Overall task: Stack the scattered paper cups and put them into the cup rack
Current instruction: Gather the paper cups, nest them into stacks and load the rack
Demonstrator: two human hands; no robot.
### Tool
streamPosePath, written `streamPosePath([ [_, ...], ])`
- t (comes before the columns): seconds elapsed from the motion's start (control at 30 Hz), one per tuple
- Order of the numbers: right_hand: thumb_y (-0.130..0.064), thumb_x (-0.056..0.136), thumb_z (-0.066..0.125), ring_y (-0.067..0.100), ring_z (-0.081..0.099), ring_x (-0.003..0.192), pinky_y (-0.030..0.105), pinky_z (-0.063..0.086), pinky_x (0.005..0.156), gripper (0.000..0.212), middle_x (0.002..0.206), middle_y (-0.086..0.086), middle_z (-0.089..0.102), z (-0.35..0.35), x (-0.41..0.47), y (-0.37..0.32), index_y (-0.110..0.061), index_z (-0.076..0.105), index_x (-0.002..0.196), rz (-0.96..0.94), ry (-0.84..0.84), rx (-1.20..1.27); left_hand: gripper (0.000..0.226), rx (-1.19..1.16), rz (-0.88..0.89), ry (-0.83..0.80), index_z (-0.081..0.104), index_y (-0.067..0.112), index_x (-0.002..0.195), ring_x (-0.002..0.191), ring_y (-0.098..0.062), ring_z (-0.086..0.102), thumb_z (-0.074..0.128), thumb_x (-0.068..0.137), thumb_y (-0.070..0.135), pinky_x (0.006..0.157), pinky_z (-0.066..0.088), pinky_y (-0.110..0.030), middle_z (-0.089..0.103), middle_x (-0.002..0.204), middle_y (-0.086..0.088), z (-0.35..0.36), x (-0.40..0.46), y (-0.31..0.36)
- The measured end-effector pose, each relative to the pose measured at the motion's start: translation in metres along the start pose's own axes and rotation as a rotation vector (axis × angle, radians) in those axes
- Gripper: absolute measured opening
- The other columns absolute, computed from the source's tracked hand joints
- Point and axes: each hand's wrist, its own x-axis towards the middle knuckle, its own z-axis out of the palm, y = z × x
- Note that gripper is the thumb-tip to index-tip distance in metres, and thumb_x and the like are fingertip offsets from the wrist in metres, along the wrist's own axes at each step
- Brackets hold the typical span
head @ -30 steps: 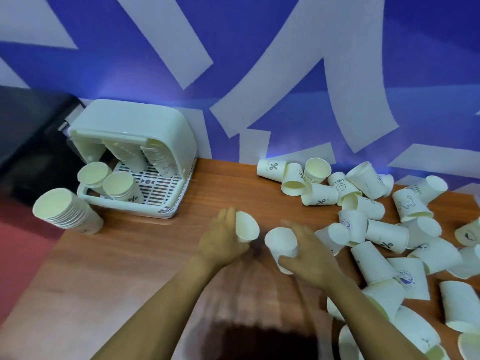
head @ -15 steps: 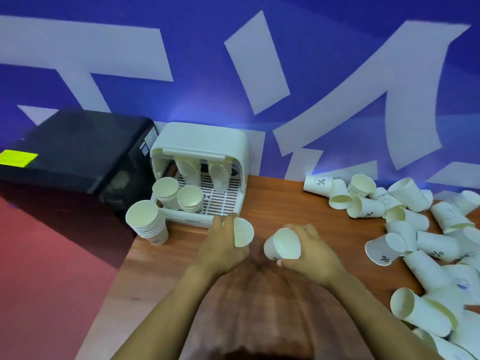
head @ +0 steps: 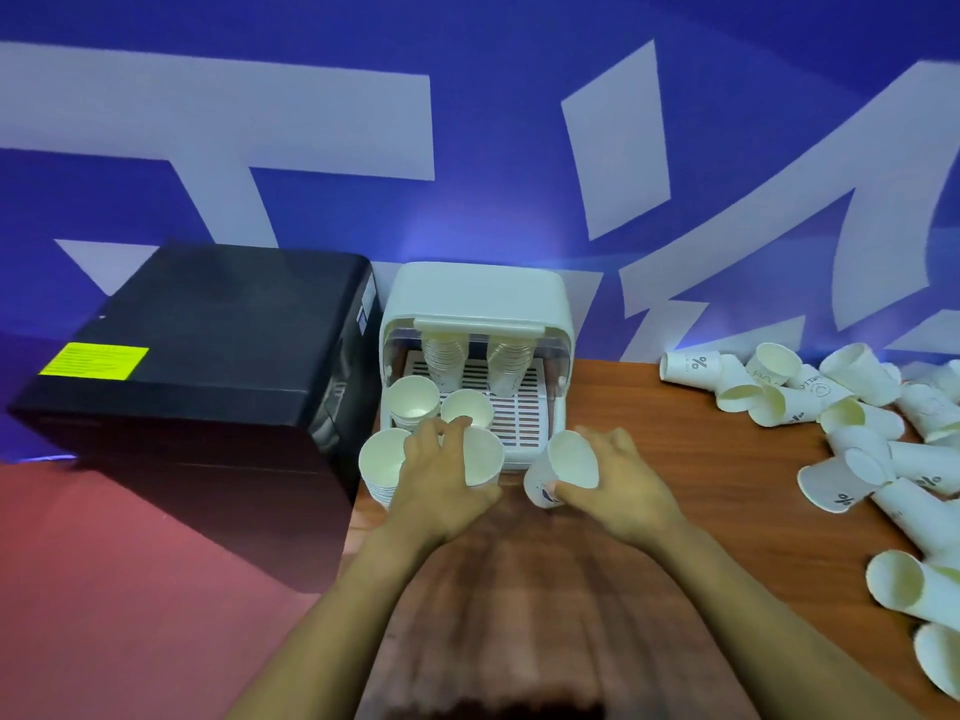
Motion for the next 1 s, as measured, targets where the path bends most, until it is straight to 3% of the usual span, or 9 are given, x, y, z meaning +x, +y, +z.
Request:
streamPosePath([
  [0.2,-0.039,0.077,0.067,0.022,0.049,0.118,0.038,0.046,0.092,0.079,0.135,-0.004,0.034,0.004,0.016,-0.022,-0.029,0.027,0.144,-0.040,-0.001,-0.019,0.078,-0.008,-0.020,0.023,0.023,0.026,0.146,0.123,-0.021,0.024,0.063,0.080,0.037,0.103,0.030,-0.034,0.026,0.134,0.000,-0.023,0.018,-0.005],
  [0.67,-0.046,0.078,0.068,0.015,0.042,0.126,0.035,0.042,0.098,0.077,0.142,-0.009,0.032,0.008,0.051,-0.039,-0.033,0.028,0.143,-0.116,0.065,0.039,0.085,-0.030,-0.129,0.019,0.018,0.024,0.149,0.127,-0.024,0.028,0.066,0.080,0.031,0.097,0.037,-0.036,0.025,0.138,-0.001,-0.056,0.055,-0.029],
  [1.0,-0.041,0.080,0.069,0.011,0.033,0.134,0.030,0.039,0.101,0.082,0.146,-0.008,0.030,0.025,0.082,-0.054,-0.030,0.022,0.146,-0.180,0.145,0.091,0.081,-0.001,-0.182,0.176,0.020,0.028,0.147,0.121,-0.025,0.033,0.064,0.079,0.034,0.090,0.044,-0.038,0.029,0.132,0.000,-0.059,0.085,-0.041],
])
